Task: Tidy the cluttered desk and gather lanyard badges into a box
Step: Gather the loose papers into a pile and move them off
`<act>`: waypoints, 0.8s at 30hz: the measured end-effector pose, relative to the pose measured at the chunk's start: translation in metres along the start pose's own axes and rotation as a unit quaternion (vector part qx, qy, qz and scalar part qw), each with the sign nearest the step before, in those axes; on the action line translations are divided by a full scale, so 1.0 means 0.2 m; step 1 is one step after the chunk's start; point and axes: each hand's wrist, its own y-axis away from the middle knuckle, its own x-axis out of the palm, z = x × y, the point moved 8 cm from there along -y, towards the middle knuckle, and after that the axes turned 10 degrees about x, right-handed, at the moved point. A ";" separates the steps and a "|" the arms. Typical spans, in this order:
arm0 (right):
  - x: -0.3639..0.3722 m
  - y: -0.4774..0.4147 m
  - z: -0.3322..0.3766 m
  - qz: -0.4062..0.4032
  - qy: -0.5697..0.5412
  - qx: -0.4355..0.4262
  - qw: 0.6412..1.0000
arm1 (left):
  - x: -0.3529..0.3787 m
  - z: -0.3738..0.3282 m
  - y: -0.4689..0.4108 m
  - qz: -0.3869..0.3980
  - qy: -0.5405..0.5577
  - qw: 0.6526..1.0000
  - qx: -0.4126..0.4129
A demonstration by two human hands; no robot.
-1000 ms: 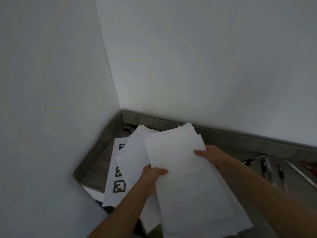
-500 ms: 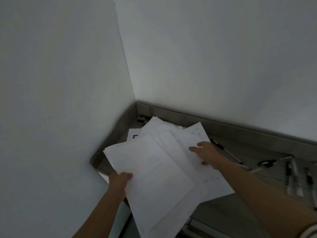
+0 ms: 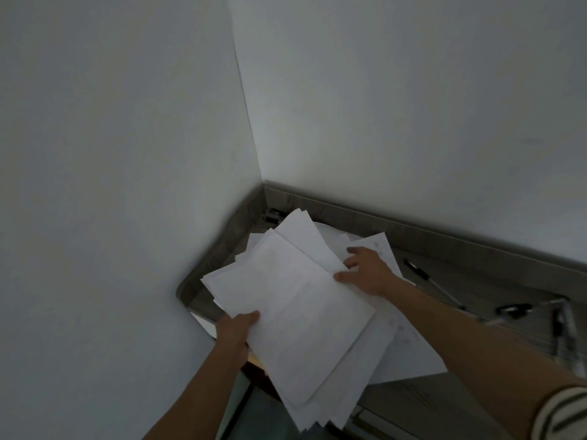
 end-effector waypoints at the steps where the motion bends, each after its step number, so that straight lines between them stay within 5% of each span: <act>1: -0.02 -0.03 -0.01 -0.008 0.005 0.005 1.000 | 0.00 0.00 0.00 -0.003 0.003 1.000 0.001; 9: -0.04 -0.14 -0.11 -0.007 -0.083 0.108 0.991 | -0.02 0.02 -0.03 -0.015 0.004 1.000 0.008; 13: -0.04 -0.07 0.00 -0.052 0.076 0.020 0.996 | -0.04 0.03 -0.05 -0.021 0.010 1.000 -0.004; 16: -0.01 -0.01 0.09 -0.067 0.031 -0.042 0.996 | -0.04 0.03 -0.06 -0.021 0.011 1.000 -0.009; 20: 0.08 0.05 0.01 0.070 -0.215 0.090 0.970 | -0.04 0.05 -0.06 -0.012 0.012 1.000 -0.022; 24: 0.22 0.15 0.00 0.236 -0.213 0.127 0.940 | -0.02 0.04 -0.06 0.011 0.018 0.999 -0.040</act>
